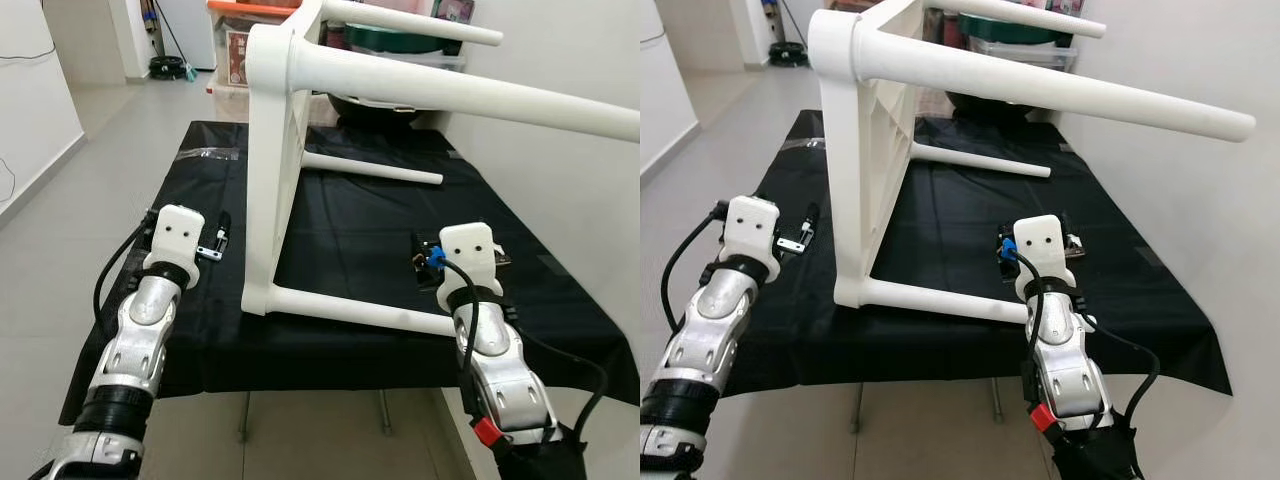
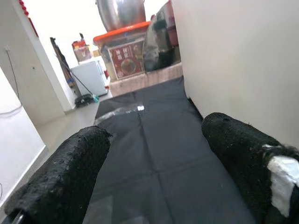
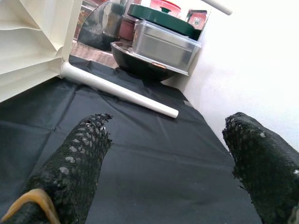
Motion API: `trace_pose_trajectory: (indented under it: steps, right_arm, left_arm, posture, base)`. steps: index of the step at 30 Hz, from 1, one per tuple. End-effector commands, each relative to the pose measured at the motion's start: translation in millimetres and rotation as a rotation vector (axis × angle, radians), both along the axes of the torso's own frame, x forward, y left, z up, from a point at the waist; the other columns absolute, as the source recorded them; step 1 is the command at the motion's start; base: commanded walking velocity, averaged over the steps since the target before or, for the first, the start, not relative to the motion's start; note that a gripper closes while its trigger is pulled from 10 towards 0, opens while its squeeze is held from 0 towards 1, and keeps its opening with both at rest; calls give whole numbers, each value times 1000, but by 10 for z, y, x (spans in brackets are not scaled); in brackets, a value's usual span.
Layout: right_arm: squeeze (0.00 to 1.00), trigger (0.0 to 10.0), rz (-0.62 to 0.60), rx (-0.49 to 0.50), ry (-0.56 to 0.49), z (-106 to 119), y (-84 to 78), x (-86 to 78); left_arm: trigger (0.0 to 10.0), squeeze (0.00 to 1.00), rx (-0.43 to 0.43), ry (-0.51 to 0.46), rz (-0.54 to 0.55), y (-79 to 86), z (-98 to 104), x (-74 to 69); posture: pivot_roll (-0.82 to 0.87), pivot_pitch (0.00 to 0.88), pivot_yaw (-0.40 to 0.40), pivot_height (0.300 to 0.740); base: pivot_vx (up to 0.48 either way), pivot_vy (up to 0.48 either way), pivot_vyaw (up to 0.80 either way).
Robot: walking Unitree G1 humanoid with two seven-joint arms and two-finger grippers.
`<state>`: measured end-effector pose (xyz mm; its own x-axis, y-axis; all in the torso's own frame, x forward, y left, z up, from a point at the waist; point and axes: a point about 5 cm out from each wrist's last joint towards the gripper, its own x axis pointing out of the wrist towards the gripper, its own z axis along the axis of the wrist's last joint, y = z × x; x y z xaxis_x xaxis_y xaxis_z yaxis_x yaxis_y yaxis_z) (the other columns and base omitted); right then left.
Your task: Building children table
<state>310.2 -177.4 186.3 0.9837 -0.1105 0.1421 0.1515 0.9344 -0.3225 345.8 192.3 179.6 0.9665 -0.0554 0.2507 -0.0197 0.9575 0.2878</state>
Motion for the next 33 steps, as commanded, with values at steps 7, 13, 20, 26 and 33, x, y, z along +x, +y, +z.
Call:
trace_pose_trajectory:
  steps: [7, 13, 20, 26, 33]
  right_arm:
    - [0, 10000, -20, 4, 10, -48, -24, -31]
    - [0, 10000, -17, 6, 11, -49, -17, -19]
    - [0, 10000, 6, 11, 8, -36, 42, 39]
    - [0, 10000, 3, 13, -2, -12, 43, 55]
    - [0, 10000, -8, 15, -6, -8, 27, 43]
  left_arm:
    - [10000, 0, -26, -1, -25, -130, -118, -162]
    - [10000, 0, -37, 7, -64, -300, -280, -456]
    - [10000, 0, -42, 21, -118, -443, -361, -585]
    - [10000, 0, -25, 30, -148, -461, -288, -433]
    - [10000, 0, -10, 38, -188, -492, -236, -288]
  posture:
    - [-12, 0, -64, 740]
    - [1, 0, -74, 740]
    - [22, 0, -89, 740]
    - [6, 0, -75, 740]
    - [-12, 0, -61, 740]
  base:
    - [0, 0, 0]
    - [0, 0, 0]
    - [0, 0, 0]
    - [0, 0, 0]
    - [0, 0, 0]
